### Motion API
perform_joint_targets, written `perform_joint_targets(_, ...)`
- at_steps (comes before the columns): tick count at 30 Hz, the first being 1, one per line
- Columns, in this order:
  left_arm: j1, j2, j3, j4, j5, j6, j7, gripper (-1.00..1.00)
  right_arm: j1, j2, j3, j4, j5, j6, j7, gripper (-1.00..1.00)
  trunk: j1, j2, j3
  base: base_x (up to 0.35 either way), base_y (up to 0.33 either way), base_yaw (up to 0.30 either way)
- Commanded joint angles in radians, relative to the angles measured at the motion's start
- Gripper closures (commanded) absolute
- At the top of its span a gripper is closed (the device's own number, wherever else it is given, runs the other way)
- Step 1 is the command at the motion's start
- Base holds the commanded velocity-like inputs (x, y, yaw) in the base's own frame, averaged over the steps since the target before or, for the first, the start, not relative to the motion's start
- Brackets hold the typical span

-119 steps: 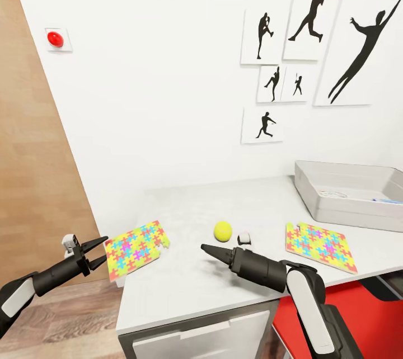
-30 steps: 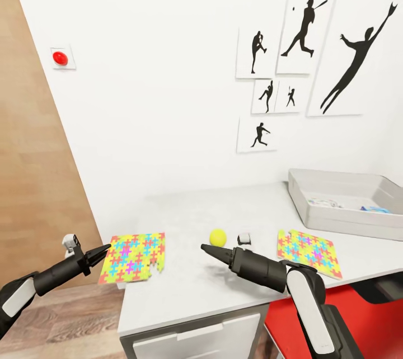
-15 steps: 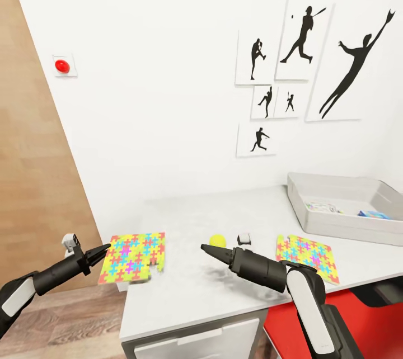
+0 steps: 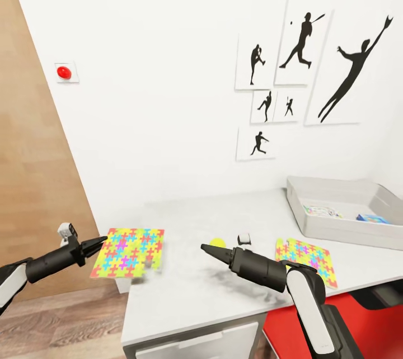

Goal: Put all the toys in the child's room - the three board games (two on the bed and one on the table), the two jigsaw puzzles on the table, and the tennis ball on the table - inside the toy box on the table in the child's room.

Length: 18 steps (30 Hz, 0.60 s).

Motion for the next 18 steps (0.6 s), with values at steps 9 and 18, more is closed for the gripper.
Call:
perform_joint_targets(9, -0.001, 0.071, -0.009, -0.008, 0.005, 0.014, -0.101, 1.00, 0.002, 0.001, 0.001, 0.000, 0.003, 0.003, -0.056, -1.00, -0.034, 0.062, 0.027, 0.000, 0.000, 0.000)
perform_joint_targets(18, 0.000, 0.115, -0.022, -0.010, -0.026, 0.014, -0.273, 1.00, 0.008, 0.001, 0.002, 0.000, 0.004, -0.017, -0.072, -1.00, -0.069, 0.125, 0.055, 0.000, 0.000, 0.000)
